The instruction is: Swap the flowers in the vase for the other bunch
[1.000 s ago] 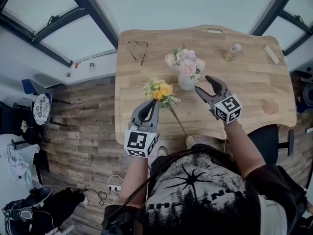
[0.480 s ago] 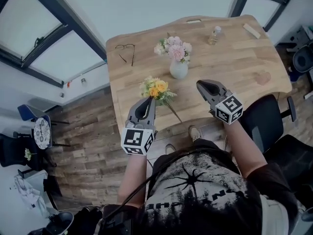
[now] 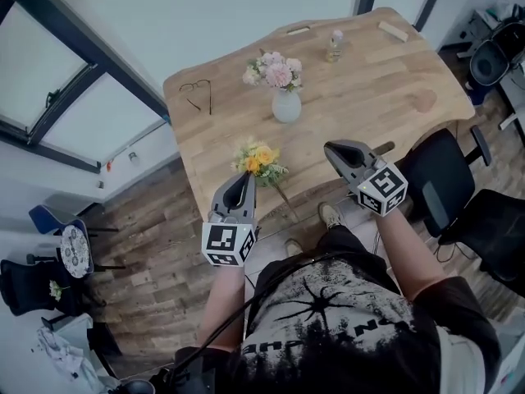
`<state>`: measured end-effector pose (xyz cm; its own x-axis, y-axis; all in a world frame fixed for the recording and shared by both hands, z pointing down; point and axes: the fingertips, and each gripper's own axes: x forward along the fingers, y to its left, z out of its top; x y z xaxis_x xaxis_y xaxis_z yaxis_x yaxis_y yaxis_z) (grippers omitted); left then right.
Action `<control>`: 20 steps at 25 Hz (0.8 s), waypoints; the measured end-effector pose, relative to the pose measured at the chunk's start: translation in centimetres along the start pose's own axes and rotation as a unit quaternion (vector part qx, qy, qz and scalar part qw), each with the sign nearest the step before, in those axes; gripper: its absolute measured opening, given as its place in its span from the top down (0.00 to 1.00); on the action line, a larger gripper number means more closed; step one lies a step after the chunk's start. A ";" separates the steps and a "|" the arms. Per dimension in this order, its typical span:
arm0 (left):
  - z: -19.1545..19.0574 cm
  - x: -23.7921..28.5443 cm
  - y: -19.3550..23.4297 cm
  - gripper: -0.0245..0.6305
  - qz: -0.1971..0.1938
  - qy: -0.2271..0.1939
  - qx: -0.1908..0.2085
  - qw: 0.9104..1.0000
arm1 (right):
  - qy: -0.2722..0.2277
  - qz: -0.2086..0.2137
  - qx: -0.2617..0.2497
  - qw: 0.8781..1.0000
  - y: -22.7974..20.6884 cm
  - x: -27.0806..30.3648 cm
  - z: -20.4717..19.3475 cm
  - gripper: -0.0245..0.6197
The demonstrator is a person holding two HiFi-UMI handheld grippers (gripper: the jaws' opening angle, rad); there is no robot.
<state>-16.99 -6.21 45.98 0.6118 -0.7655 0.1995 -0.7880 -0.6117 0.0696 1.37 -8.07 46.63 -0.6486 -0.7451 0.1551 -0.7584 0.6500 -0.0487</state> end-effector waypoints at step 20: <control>-1.6 -3.6 0.9 0.94 0.010 0.001 -0.005 1.000 | 0.007 0.017 -0.010 1.000 4.3 1.6 -0.4 0.94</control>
<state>-20.01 -3.63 46.91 0.5950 -0.7778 0.2022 -0.8013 -0.5936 0.0745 -2.92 -6.41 47.07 -0.6735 -0.7200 0.1676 -0.7339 0.6783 -0.0354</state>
